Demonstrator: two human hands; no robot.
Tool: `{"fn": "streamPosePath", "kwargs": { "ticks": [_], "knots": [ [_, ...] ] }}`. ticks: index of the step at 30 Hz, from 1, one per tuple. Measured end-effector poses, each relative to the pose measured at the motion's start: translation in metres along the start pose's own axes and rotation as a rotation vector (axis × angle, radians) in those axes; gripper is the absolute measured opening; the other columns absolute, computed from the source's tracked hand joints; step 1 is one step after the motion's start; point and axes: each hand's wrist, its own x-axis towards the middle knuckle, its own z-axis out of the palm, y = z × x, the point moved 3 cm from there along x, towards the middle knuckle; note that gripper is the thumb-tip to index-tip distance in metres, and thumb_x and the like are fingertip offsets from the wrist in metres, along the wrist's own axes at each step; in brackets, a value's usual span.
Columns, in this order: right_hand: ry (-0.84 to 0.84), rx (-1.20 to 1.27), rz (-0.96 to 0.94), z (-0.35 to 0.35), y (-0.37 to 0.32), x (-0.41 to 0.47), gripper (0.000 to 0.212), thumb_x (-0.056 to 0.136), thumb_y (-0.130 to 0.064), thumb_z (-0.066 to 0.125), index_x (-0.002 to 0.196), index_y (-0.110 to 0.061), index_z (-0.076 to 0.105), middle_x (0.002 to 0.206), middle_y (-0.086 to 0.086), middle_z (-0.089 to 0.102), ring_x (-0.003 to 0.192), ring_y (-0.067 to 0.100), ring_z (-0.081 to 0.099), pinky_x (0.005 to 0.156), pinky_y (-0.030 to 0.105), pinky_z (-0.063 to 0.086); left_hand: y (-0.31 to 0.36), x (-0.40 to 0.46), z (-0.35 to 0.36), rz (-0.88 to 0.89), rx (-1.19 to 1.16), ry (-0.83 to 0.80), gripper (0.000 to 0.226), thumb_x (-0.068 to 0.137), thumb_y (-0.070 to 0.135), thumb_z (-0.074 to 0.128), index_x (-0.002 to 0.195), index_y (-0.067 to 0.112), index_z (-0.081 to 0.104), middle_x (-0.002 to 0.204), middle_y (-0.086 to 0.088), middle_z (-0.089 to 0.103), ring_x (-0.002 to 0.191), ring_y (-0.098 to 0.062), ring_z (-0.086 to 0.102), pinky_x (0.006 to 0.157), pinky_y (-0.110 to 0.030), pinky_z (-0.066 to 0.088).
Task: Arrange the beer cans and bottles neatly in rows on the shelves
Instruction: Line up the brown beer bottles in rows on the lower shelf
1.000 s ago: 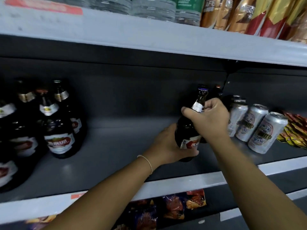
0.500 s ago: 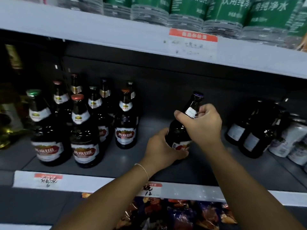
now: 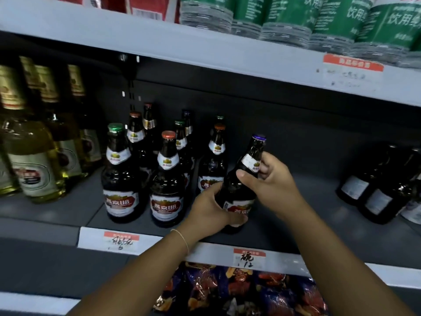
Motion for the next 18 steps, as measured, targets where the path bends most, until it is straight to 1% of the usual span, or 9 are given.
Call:
{"fn": "streamPosePath", "kwargs": {
  "ticks": [2,4,6,10,13,15,18],
  "knots": [
    [0.025,0.036,0.003,0.012,0.002,0.0,0.032,0.086,-0.001,0.072,0.114,-0.016,0.063,0.104,-0.002,0.076,0.101,0.014,0.071,0.089,0.035,0.057,-0.004,-0.005,-0.007,-0.01,0.005,-0.008,0.064,0.056,0.021,0.091,0.113,0.027,0.062,0.104,0.009,0.072,0.096,-0.008,0.069,0.092,-0.036,0.054],
    [0.039,0.049,0.01,0.022,0.004,0.0,0.035,0.085,-0.001,0.073,0.116,-0.015,0.064,0.106,-0.002,0.076,0.101,0.015,0.072,0.089,0.036,0.058,-0.006,-0.011,-0.013,-0.004,0.023,0.004,0.064,0.06,0.021,0.09,0.116,0.025,0.06,0.105,0.01,0.072,0.095,-0.005,0.068,0.09,-0.031,0.055],
    [0.052,0.068,0.015,0.032,0.005,-0.001,0.035,0.085,0.001,0.074,0.116,-0.014,0.064,0.104,-0.002,0.076,0.099,0.014,0.073,0.085,0.035,0.06,-0.007,-0.018,-0.02,0.009,0.057,0.023,0.063,0.064,0.02,0.089,0.119,0.024,0.057,0.104,0.012,0.071,0.093,0.001,0.067,0.086,-0.02,0.054],
    [0.066,0.071,0.009,0.046,0.005,0.002,0.035,0.083,0.002,0.076,0.113,-0.014,0.066,0.1,-0.004,0.077,0.095,0.012,0.073,0.077,0.028,0.06,-0.008,-0.026,-0.031,0.061,0.135,0.062,0.054,0.071,0.02,0.085,0.116,0.025,0.057,0.103,0.014,0.07,0.092,0.007,0.064,0.078,-0.01,0.049],
    [0.073,0.049,-0.023,0.052,0.003,0.004,0.034,0.081,0.0,0.078,0.11,-0.015,0.069,0.099,-0.005,0.077,0.094,0.009,0.073,0.077,0.026,0.059,-0.009,-0.031,-0.035,0.097,0.192,0.102,0.052,0.075,0.021,0.08,0.121,0.022,0.056,0.106,0.014,0.067,0.089,0.013,0.06,0.074,0.0,0.042],
    [0.071,0.025,-0.037,0.055,0.002,0.004,0.033,0.08,-0.003,0.08,0.109,-0.015,0.07,0.099,-0.004,0.077,0.094,0.009,0.073,0.082,0.03,0.06,-0.011,-0.033,-0.036,0.108,0.24,0.13,0.051,0.078,0.023,0.077,0.124,0.02,0.053,0.107,0.012,0.066,0.089,0.011,0.058,0.074,0.003,0.039],
    [0.07,-0.008,-0.051,0.06,0.001,0.003,0.032,0.079,-0.007,0.081,0.108,-0.016,0.07,0.1,-0.005,0.076,0.097,0.009,0.072,0.087,0.037,0.06,-0.019,-0.039,-0.032,0.113,0.318,0.152,0.056,0.083,0.023,0.069,0.132,0.012,0.045,0.115,0.002,0.065,0.103,-0.003,0.06,0.078,0.001,0.039]
  ]
}}
